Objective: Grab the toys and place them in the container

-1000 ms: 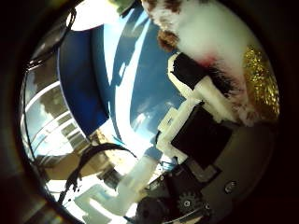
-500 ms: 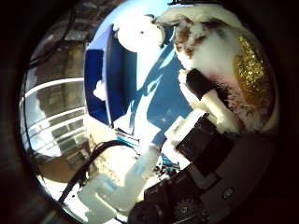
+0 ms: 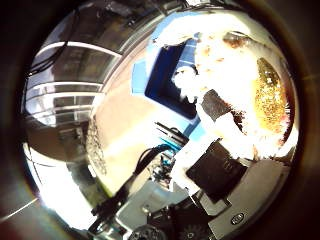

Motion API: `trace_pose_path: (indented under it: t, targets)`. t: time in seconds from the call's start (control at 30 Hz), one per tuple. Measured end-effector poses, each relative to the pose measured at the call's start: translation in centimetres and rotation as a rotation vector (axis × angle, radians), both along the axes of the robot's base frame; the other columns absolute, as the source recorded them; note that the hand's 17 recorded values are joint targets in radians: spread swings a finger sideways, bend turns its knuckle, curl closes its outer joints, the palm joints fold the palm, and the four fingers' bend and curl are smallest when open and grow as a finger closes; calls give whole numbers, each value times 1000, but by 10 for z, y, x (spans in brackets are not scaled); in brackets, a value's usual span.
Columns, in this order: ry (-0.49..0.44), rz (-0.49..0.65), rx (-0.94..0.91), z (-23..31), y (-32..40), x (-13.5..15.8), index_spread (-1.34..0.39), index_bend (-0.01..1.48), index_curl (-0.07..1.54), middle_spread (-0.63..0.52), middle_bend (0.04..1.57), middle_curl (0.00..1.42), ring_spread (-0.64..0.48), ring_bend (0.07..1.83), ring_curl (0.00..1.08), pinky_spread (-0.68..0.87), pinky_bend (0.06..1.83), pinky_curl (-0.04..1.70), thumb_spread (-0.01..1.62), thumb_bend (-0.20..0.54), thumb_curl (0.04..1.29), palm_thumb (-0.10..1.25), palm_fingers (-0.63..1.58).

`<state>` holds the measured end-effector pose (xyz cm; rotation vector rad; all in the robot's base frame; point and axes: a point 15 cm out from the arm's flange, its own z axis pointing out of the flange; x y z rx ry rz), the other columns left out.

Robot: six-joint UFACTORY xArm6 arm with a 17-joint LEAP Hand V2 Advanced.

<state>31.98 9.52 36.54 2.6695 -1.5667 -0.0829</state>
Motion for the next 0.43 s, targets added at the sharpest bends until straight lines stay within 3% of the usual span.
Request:
trace_pose_path:
  t: [0.2,0.27,0.3,0.33,0.37,0.4,0.43]
  targets:
    - [17,-12,97,-42,54,37,-998,988,245,-240,1300,1094,-144,1527,907,100,1512,998,1184,-34,622,916,665]
    - [37,-19,100,-53,58,42,-920,1018,279,-225,1239,1053,-110,1492,865,112,1435,984,1171,-42,609,881,669]
    - [53,-18,95,-58,58,41,-778,1004,299,-207,1094,980,-78,1374,811,147,1389,953,1158,-43,595,853,567]
    - [71,-14,87,-62,59,39,-778,1004,299,-207,1094,980,-78,1374,811,147,1389,953,1158,-43,595,853,567]
    - [92,-11,77,-66,58,36,-617,913,310,-185,904,909,-29,1286,801,186,1370,960,1149,-39,582,836,198]
    - [116,-7,68,-71,57,33,-535,875,307,-159,777,843,28,1164,751,219,1309,928,1146,-35,574,831,-31]
    - [135,-5,61,-75,55,31,-506,871,311,-149,729,814,49,1119,731,236,1281,916,1145,-35,569,826,-87]
